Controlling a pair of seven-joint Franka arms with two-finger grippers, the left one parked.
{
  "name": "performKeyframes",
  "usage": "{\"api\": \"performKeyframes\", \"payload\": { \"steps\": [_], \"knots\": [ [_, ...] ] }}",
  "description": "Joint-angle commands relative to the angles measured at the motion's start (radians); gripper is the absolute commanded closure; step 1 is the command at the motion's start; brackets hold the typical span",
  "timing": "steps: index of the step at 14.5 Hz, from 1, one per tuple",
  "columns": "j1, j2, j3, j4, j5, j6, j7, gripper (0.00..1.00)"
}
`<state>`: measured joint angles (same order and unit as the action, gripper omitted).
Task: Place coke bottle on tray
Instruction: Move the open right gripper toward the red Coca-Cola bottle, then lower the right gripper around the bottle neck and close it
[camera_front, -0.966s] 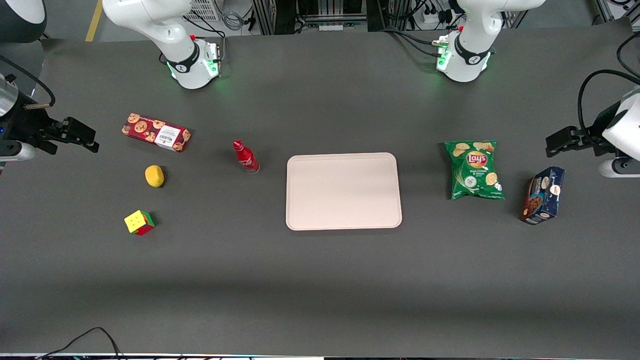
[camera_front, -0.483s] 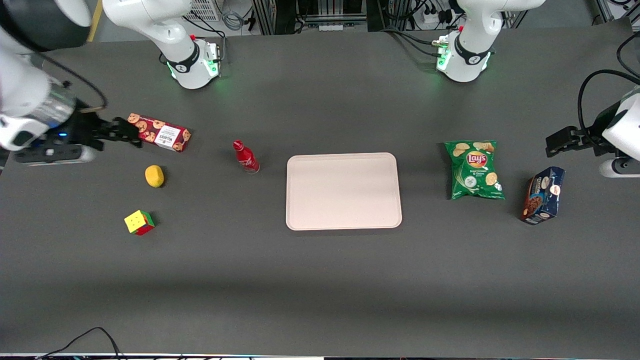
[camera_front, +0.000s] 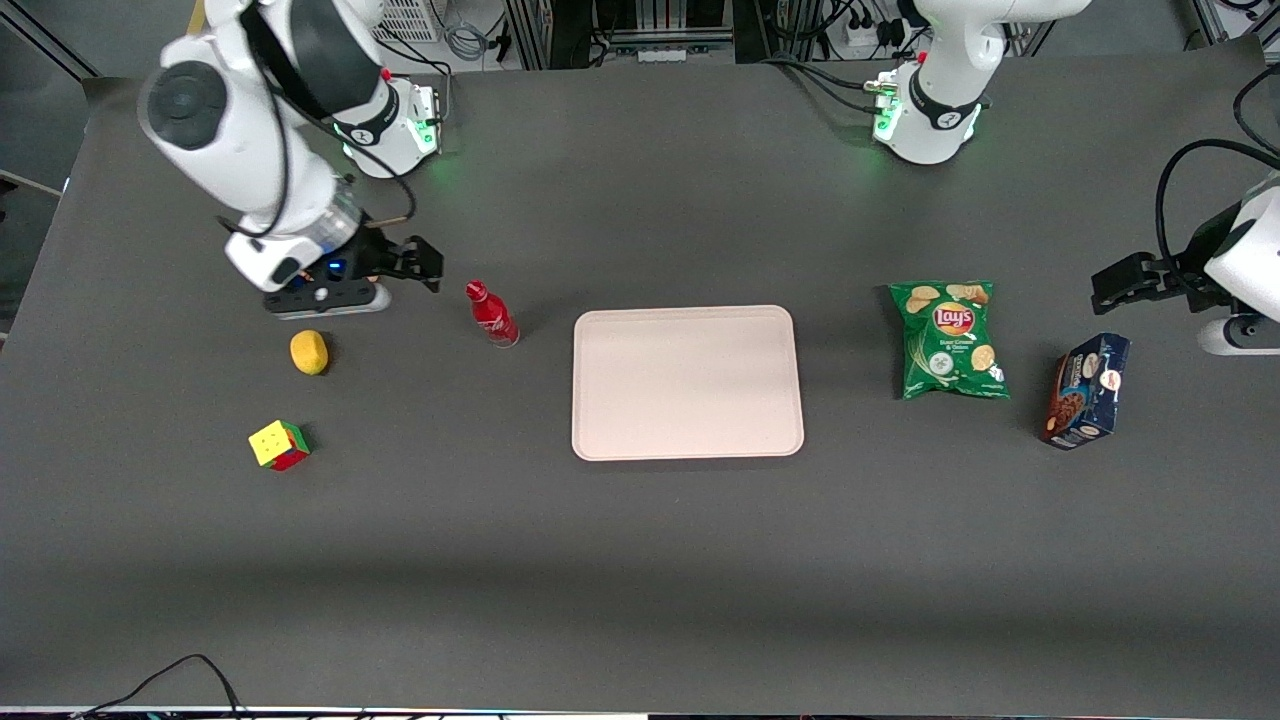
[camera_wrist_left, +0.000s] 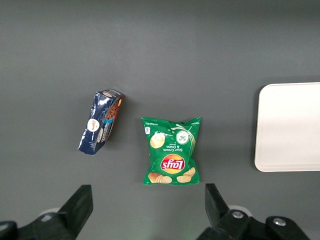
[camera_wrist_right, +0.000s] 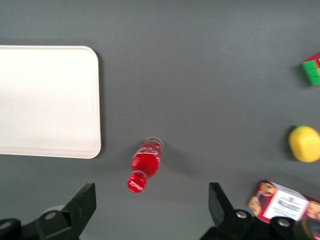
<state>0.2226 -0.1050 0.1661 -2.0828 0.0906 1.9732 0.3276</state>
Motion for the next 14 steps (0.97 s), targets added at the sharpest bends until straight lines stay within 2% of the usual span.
{"api": "performKeyframes", "payload": {
  "steps": [1,5,14],
  "knots": [
    [-0.006,-0.05,0.068,-0.189,0.024,0.179,0.065,0.0],
    [-0.006,-0.035,0.138,-0.287,0.024,0.294,0.125,0.0],
    [-0.006,0.074,0.141,-0.287,0.017,0.348,0.128,0.02]
  ]
}}
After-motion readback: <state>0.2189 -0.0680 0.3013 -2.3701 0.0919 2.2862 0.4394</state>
